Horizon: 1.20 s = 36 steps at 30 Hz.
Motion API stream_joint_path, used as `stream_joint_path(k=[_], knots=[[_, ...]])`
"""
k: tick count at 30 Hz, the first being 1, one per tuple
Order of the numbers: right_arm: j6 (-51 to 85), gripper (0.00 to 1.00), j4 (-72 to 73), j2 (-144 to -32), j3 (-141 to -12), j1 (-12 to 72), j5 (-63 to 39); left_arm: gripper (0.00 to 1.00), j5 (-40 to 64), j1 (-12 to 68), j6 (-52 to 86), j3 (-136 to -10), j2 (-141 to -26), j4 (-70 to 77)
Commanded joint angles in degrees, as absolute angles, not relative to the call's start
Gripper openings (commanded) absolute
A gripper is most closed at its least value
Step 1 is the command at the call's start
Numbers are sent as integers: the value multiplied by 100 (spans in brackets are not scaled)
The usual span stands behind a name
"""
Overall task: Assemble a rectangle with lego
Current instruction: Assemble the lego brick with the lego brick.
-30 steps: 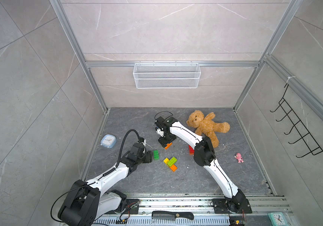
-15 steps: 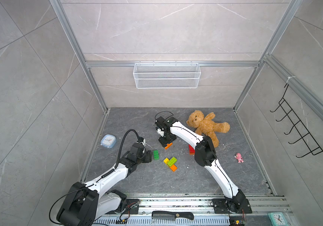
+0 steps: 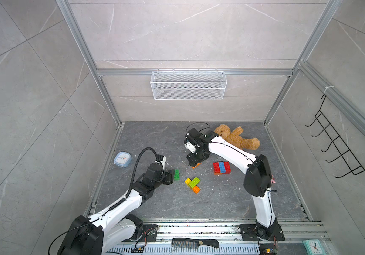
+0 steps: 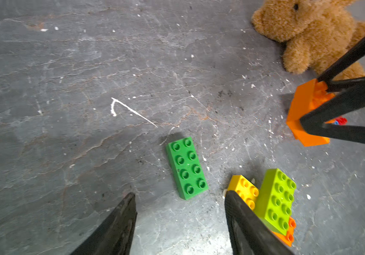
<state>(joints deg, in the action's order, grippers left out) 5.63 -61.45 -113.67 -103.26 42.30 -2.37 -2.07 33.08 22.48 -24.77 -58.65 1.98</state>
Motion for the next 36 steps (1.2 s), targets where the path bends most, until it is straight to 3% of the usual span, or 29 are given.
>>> stream_joint_path(k=[1,5,9,19,36], knots=[[669,48,-5805,-10448,-9261,4293,-225,66,-379,3777,1969,-2415,-5821,641],[618,47,-5485,-9766,-8087,4428,-113,65,-837,4517,1868,-2327,-5942,725],[653,46,-5152,-9749,-7538,4771,-3,64,-1067,4743,2152,-2145,-5966,850],[863,45,-4621,-10308,-7539,5273,-70,63,-1628,4738,2452,-2017,-5758,621],[838,43,-4527,-10753,-7667,5353,88,62,-1584,4736,2443,-2036,-5968,790]])
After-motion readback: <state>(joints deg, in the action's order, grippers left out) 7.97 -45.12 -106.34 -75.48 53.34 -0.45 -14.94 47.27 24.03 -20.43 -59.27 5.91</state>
